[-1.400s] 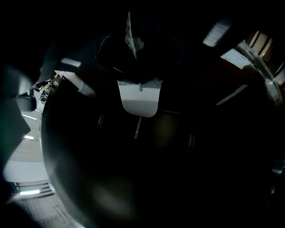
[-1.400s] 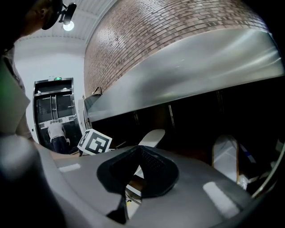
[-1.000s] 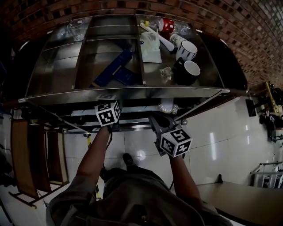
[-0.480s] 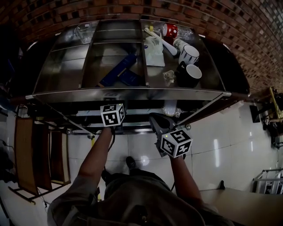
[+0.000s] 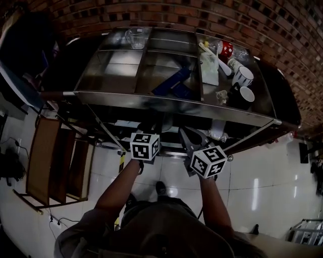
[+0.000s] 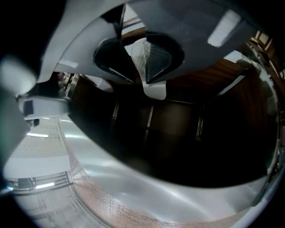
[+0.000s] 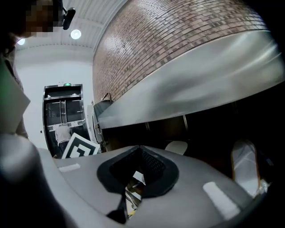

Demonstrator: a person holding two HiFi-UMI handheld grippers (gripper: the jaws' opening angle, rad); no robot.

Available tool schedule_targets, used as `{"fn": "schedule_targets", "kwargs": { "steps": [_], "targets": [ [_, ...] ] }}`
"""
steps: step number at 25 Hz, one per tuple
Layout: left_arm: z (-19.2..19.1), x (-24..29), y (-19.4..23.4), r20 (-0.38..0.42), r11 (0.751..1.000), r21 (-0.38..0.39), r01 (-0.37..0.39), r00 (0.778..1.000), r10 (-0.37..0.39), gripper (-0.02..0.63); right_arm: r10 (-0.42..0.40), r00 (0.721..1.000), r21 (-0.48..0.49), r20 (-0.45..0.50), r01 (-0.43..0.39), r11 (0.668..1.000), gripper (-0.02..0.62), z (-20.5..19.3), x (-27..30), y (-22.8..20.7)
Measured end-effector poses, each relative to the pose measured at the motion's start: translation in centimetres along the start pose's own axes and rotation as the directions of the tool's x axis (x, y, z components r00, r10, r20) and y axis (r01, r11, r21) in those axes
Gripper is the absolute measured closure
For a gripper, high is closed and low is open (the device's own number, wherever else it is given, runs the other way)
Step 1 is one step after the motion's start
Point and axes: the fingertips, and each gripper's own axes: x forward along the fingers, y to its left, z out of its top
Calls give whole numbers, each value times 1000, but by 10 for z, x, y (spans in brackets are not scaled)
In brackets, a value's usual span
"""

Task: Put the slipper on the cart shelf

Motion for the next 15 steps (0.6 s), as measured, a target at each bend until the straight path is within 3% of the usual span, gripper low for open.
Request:
{"fn": "schedule_targets", "kwargs": {
  "steps": [4, 15],
  "targets": [
    [9, -42, 0, 15, 999, 13, 43, 999, -43, 578, 30, 1000, -17, 8, -30, 999, 597, 4, 16, 25],
    [43, -130, 2, 79, 989, 42, 140, 987, -143, 589, 79, 997, -74, 26, -76, 994, 597, 19, 35, 87]
  ]
}}
